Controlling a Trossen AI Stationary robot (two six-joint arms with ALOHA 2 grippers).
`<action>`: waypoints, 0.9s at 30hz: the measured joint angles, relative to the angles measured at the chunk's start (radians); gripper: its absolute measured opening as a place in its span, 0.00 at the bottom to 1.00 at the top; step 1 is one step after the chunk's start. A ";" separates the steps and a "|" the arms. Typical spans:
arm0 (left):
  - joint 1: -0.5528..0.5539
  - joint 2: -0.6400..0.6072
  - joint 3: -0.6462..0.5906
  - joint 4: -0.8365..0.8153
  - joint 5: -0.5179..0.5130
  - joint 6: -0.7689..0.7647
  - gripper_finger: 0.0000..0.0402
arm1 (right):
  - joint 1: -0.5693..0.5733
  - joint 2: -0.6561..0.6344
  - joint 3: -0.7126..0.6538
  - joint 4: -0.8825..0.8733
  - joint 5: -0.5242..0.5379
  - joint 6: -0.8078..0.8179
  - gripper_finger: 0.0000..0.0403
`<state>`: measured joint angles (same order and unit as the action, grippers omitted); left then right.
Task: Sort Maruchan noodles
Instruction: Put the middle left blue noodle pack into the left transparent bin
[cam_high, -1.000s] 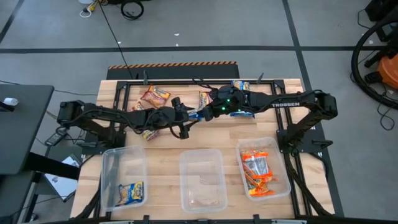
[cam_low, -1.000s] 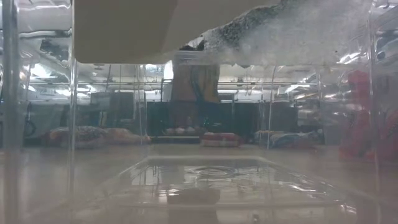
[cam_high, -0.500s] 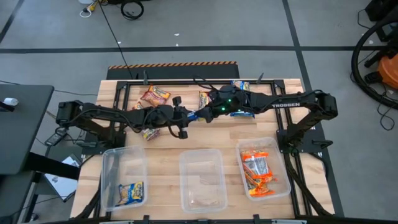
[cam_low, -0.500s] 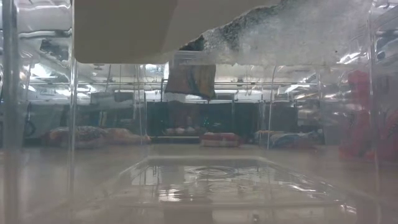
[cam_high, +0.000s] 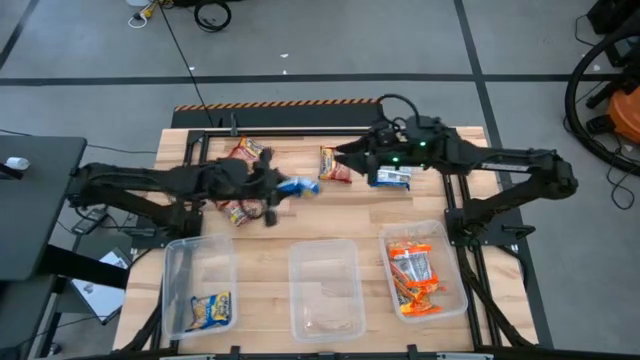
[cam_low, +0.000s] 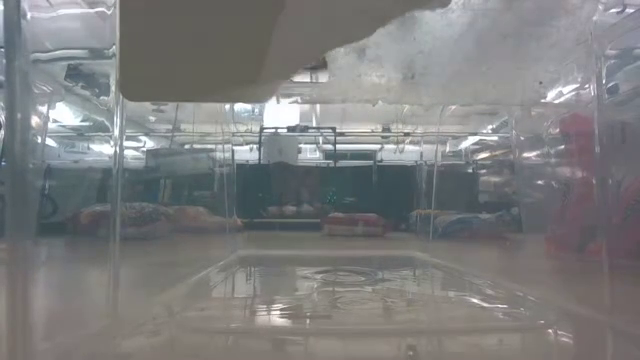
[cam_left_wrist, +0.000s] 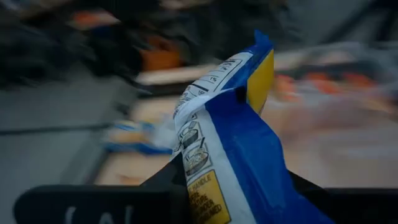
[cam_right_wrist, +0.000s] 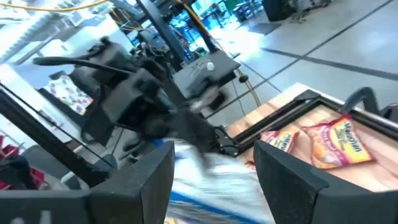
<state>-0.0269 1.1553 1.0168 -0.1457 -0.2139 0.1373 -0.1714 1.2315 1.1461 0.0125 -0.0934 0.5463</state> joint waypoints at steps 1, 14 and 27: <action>-0.018 -0.017 0.036 -0.085 0.029 -0.040 0.20 | 0.004 -0.015 0.000 -0.013 0.002 0.000 0.56; -0.545 -0.218 0.183 -0.834 0.069 -0.986 0.16 | 0.098 -0.030 -0.001 -0.152 0.004 -0.027 0.54; -1.087 -0.207 -0.072 -0.847 -0.259 -1.452 0.16 | 0.198 0.010 -0.002 -0.170 0.131 0.036 0.54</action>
<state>-1.1139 0.9479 0.9452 -0.9923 -0.4732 -1.3152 0.0264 1.2411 1.1446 -0.1573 0.0372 0.5819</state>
